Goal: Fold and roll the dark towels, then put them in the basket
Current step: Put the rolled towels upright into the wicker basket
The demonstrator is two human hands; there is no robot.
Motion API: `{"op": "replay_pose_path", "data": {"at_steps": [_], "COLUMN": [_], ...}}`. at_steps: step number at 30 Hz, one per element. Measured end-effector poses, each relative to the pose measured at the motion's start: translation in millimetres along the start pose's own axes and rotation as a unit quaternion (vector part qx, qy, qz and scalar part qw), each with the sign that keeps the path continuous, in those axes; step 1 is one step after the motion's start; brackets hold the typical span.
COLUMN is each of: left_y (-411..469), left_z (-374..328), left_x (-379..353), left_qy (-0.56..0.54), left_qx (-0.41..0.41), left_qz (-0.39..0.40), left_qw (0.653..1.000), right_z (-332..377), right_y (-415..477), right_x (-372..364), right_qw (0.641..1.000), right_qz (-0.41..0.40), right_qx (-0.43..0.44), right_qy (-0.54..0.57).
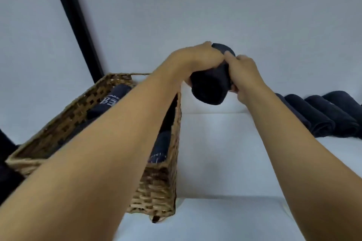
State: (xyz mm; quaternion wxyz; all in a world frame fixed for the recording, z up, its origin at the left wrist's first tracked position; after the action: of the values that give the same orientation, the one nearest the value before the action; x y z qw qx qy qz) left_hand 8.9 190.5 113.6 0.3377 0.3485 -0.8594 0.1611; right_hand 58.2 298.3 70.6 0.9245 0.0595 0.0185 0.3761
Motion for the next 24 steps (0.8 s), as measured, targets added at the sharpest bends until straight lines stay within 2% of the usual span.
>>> {"op": "replay_pose_path", "data": {"at_steps": [3, 7, 12, 15, 21, 24], "left_y": [-48.2, -91.7, -130.5, -130.0, -120.9, -117.9], "left_z": [32.9, 94.4, 156.3, 173.2, 171.1, 169.8], "left_x": [57.0, 84.5, 59.1, 45.4, 22.9, 11.6], "left_qy": [-0.04, -0.086, -0.109, -0.062, 0.152, 0.202], "left_qx": [0.012, 0.03, 0.055, 0.049, 0.038, 0.033], "left_qz": [-0.042, -0.119, -0.102, -0.077, 0.027, 0.069], "left_qw": [0.998, 0.989, 0.987, 0.994, 0.987, 0.976], "right_z": [36.1, 30.1, 1.8, -13.1, -23.7, -31.7], "right_y": [-36.2, -79.6, -124.7, -132.6, -139.0, -146.9], "right_x": [-59.3, -119.7, -150.6, -160.2, -178.6, -187.2], "right_qw": [0.997, 0.983, 0.942, 0.893, 0.778, 0.695], "right_qz": [0.064, 0.158, 0.25, 0.272, 0.305, 0.334], "right_qx": [0.041, 0.026, 0.011, 0.029, 0.073, 0.095], "right_qy": [-0.014, -0.086, -0.225, -0.357, -0.544, -0.63]}}
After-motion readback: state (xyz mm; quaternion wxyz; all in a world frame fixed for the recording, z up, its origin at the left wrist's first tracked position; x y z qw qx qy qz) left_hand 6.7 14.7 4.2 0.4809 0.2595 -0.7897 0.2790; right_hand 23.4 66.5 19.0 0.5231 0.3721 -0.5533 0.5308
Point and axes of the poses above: each hand's wrist, its own y-axis towards the middle knuckle, its own x-axis out of the back of the hand, z = x × y, the point moved 9 cm from there along y, towards the middle knuckle, and after that the axes turned 1 degree about -y, right-handed, at the moved point
